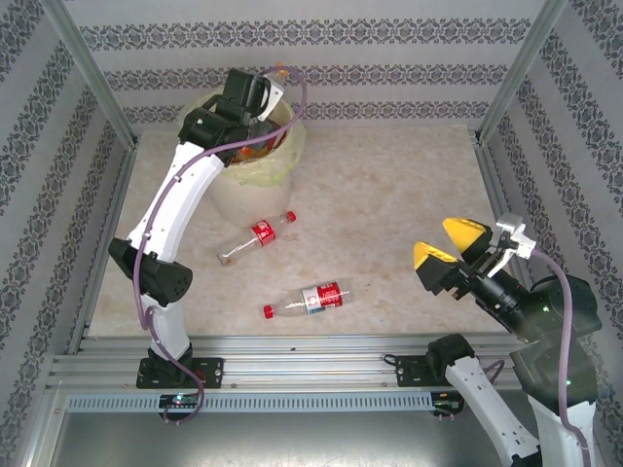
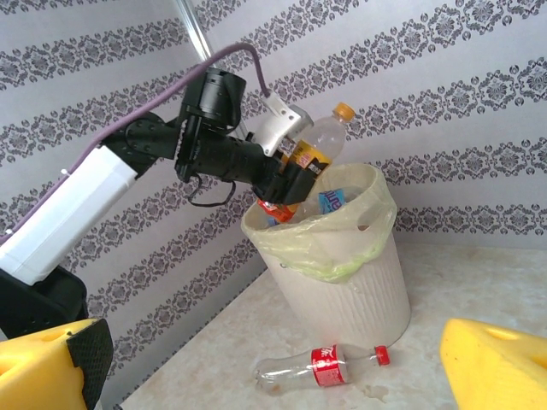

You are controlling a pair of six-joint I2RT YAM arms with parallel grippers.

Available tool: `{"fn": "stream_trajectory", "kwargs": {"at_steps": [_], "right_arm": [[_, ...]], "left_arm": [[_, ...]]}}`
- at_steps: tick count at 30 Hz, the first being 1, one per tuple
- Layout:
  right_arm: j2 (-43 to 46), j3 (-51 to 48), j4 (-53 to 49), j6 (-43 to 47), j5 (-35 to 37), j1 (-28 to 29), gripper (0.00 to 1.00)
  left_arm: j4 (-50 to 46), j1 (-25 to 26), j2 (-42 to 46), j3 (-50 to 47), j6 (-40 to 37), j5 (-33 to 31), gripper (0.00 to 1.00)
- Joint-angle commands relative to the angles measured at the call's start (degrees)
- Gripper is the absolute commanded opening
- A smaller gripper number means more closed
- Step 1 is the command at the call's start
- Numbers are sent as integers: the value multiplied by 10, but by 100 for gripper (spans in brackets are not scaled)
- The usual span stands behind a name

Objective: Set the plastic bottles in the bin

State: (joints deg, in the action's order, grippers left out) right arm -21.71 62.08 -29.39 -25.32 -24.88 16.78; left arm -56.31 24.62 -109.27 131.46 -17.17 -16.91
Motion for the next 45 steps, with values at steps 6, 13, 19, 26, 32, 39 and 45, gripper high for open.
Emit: {"fn": "stream_trajectory", "kwargs": {"at_steps": [6,13,19,26,32,39,45], "right_arm": [[13,-12,-7,-10,12,5,98],[11,-20,1,-20,11,5,98],[0,-35,13,-49,9,5,98],[-18,-60,15,-88,15,5,98],[-20,-81,13,-106,-9,5,98],[-29,-55,-92,-34,-83,5,98],[-31,-35,-189,22,-127,5,98]], "left_arm": [[30,-7,2,-26,-15,-28,73],[25,-9,35,-53,17,-3,82],[16,-9,81,-62,81,83,85],[49,-1,173,-175,131,253,90],[104,27,266,-334,166,352,99],[87,73,332,-462,173,365,100],[72,127,348,-545,181,366,100]]}}
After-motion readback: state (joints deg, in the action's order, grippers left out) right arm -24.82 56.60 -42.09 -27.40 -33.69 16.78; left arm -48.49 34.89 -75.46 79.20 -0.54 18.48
